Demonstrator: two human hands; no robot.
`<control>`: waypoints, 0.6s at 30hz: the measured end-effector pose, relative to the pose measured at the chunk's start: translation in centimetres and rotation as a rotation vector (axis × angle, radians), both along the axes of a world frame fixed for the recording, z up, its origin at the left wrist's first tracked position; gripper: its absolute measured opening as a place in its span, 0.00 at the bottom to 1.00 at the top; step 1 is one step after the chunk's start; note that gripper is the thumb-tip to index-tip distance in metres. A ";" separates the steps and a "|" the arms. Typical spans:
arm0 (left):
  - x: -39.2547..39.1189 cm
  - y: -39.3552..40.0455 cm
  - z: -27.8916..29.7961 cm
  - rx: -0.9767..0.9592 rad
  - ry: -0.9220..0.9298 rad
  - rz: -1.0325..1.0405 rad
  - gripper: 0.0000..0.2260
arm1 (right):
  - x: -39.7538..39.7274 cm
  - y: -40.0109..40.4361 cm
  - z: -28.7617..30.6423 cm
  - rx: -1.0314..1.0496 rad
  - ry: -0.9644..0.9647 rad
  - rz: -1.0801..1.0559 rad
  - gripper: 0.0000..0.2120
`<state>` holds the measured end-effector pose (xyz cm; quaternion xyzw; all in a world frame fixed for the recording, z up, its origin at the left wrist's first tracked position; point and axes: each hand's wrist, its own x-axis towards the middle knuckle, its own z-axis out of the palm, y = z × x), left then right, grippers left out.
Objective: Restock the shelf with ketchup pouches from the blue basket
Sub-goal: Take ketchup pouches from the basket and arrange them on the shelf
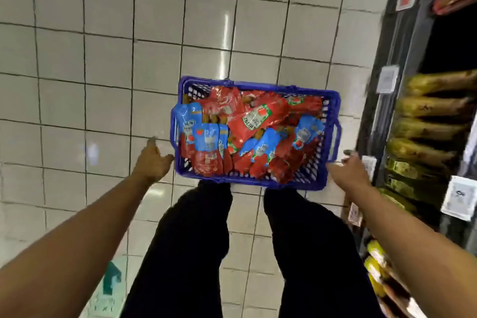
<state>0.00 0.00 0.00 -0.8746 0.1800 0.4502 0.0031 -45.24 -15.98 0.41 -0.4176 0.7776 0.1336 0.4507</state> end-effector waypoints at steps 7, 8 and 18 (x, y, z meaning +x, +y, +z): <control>0.8 -2.0 -8.2 -0.210 0.044 0.022 0.08 | -0.5 -1.6 -8.9 -0.261 0.127 0.024 0.18; 1.0 -1.9 -8.6 -0.243 0.058 0.051 0.08 | -0.9 -1.6 -9.6 -0.253 0.074 0.036 0.17; 0.0 -5.0 -9.2 -0.212 -0.023 0.206 0.19 | -1.1 -2.4 -11.5 -0.225 0.070 -0.051 0.19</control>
